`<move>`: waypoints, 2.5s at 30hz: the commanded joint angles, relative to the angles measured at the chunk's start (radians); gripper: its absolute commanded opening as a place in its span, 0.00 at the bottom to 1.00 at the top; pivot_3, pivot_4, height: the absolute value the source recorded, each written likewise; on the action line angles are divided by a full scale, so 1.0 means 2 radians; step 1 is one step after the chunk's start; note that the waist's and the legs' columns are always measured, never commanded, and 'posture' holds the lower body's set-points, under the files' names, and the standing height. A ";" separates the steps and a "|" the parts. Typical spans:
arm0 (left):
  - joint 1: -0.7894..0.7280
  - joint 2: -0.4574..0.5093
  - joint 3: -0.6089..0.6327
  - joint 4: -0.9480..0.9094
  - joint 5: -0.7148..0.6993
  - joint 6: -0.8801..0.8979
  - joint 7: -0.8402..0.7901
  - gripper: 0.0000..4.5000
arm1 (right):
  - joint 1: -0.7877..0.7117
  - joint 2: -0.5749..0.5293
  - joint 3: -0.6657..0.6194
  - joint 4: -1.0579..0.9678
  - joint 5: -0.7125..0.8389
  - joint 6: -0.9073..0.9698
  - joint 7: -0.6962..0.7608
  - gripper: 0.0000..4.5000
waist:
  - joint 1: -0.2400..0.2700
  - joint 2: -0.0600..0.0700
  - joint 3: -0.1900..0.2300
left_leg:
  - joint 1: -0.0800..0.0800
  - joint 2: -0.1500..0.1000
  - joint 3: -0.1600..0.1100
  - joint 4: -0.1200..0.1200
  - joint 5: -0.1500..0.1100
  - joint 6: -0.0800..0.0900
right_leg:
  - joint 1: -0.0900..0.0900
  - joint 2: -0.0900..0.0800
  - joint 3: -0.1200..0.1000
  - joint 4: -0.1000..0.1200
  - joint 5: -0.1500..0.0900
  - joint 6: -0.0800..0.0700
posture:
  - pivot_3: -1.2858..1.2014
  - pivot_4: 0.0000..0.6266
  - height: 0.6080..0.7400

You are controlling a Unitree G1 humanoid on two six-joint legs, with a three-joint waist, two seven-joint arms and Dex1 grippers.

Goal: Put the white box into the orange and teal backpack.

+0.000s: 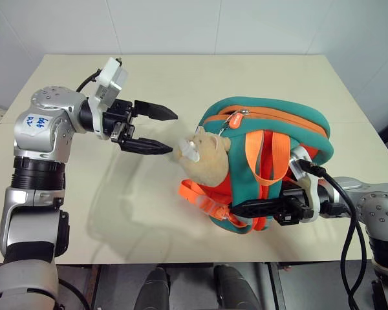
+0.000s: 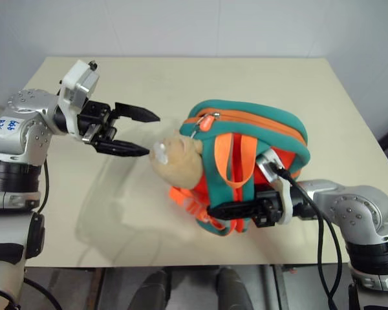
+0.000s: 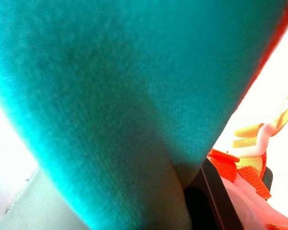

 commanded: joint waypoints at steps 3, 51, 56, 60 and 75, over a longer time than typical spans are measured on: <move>0.018 -0.019 0.009 -0.096 -0.058 0.047 0.017 0.99 | -0.001 0.000 0.005 -0.012 0.004 -0.005 0.008 0.01 | 0.001 0.000 0.000 | 0.000 0.000 0.000 0.000 0.000 0.000 | 0.000 0.000 0.000 0.000 0.000 0.000 | 0.52 0.24 1.00; 0.027 -0.083 -0.013 0.262 0.098 -0.124 0.067 0.09 | 0.013 0.017 -0.006 -0.021 0.019 -0.019 -0.035 0.01 | 0.006 0.000 0.000 | 0.000 0.000 0.000 0.001 0.000 0.000 | 0.001 0.000 0.000 0.000 0.000 0.000 | 0.52 0.24 1.00; 0.069 -0.072 -0.032 0.234 0.118 -0.140 0.037 0.09 | 0.015 0.015 -0.007 -0.025 0.020 -0.022 -0.043 0.01 | 0.006 0.000 0.000 | 0.000 0.000 0.000 0.001 0.000 0.000 | 0.001 0.000 0.000 0.000 0.000 0.000 | 0.52 0.24 1.00; 0.104 -0.058 -0.014 0.143 0.083 -0.122 0.015 0.09 | 0.014 0.014 -0.014 -0.033 -0.014 -0.048 -0.067 0.08 | 0.006 0.000 0.000 | 0.000 0.000 0.000 0.001 0.000 0.000 | 0.001 0.000 0.000 0.000 0.000 0.000 | 0.52 0.24 1.00; 0.215 0.003 0.066 -0.073 0.013 -0.056 0.070 1.00 | 0.065 -0.051 -0.103 -0.085 -0.142 -0.197 -0.062 1.00 | 0.006 0.000 0.000 | 0.000 0.000 0.000 0.000 0.000 0.000 | 0.001 0.000 0.000 -0.001 0.000 0.000 | 0.52 0.24 1.00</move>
